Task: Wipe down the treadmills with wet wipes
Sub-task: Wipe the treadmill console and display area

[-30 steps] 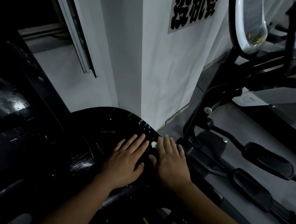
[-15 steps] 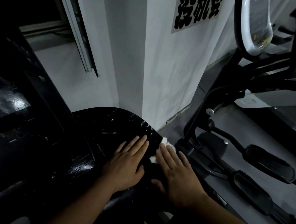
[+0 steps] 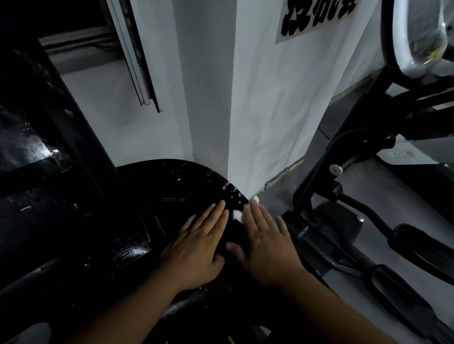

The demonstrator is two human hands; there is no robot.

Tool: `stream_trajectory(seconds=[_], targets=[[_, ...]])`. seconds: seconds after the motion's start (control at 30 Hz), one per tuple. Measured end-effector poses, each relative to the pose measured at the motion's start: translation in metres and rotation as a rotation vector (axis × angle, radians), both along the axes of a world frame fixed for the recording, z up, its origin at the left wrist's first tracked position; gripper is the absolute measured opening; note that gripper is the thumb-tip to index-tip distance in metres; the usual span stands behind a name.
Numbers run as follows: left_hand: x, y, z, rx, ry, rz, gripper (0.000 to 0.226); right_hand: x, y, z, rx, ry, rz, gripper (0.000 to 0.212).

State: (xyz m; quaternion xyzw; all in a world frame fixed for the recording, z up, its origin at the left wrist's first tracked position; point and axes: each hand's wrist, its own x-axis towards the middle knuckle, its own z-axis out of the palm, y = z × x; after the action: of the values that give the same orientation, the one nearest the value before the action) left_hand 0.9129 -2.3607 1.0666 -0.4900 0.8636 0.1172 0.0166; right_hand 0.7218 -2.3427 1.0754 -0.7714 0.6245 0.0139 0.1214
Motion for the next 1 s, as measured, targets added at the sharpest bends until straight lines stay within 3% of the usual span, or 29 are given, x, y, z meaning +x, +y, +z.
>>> stream_trajectory(seconds=[0.23, 0.4, 0.57, 0.7, 0.8, 0.93, 1.0], targets=[[0.000, 0.000, 0.001, -0.018, 0.004, 0.023, 0.089, -0.009, 0.008, -0.013, -0.164, -0.048, 0.173, 0.085], [0.001, 0.000, 0.001, 0.009, -0.010, 0.045, 0.090, 0.014, -0.033, -0.003, -0.009, -0.115, 0.056, 0.086], [0.004, -0.008, 0.005, -0.030, -0.086, 0.096, 0.085, -0.010, -0.024, -0.007, -0.030, -0.094, 0.253, 0.090], [0.021, -0.031, 0.013, -0.134, -0.197, 0.163, 0.085, 0.001, -0.041, 0.000, 0.018, -0.106, 0.156, 0.093], [0.025, -0.039, 0.016, -0.110, -0.256, 0.186, 0.083, 0.027, -0.054, 0.001, 0.001, -0.123, 0.127, 0.097], [0.022, -0.035, 0.010, -0.117, -0.250, 0.176, 0.091, 0.012, -0.033, -0.015, -0.162, -0.066, 0.284, 0.094], [0.024, -0.036, 0.009, -0.127, -0.230, 0.165, 0.092, 0.010, -0.043, -0.013, -0.107, -0.094, 0.240, 0.095]])
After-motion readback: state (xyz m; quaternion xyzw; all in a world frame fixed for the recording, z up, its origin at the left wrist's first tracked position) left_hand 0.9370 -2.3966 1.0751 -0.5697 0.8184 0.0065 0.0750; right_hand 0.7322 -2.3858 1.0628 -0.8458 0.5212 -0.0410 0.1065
